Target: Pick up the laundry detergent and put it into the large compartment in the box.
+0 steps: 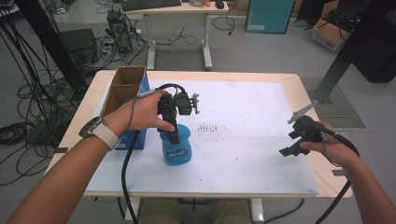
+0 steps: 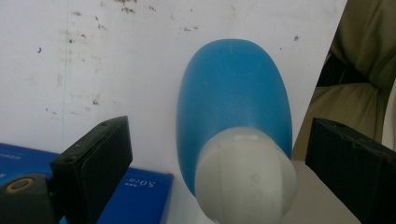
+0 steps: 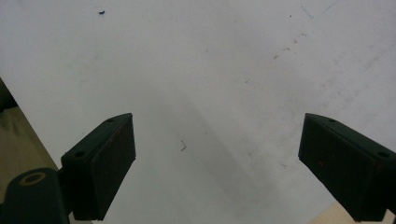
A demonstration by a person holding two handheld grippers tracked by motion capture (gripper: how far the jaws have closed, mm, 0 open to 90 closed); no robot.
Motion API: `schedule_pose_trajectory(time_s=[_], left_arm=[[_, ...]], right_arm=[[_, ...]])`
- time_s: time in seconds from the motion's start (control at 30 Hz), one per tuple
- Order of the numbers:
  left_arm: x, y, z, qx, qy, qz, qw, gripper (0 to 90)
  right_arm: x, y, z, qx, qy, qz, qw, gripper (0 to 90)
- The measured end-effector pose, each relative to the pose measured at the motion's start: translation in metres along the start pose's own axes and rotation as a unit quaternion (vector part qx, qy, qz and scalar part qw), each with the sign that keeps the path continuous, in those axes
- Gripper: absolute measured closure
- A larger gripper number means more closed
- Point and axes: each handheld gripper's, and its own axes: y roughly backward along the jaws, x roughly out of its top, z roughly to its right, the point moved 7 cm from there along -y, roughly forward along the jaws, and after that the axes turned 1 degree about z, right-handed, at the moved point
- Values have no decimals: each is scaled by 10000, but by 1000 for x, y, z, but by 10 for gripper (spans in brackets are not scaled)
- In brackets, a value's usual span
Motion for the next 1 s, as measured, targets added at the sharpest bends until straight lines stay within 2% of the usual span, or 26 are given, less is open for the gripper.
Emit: schedule_pose_trajectory(time_s=[1.0], left_arm=[[0,0,1,-22,25,15,10000,75]], right_arm=[[0,2,1,-23,-15,3,10000,109]])
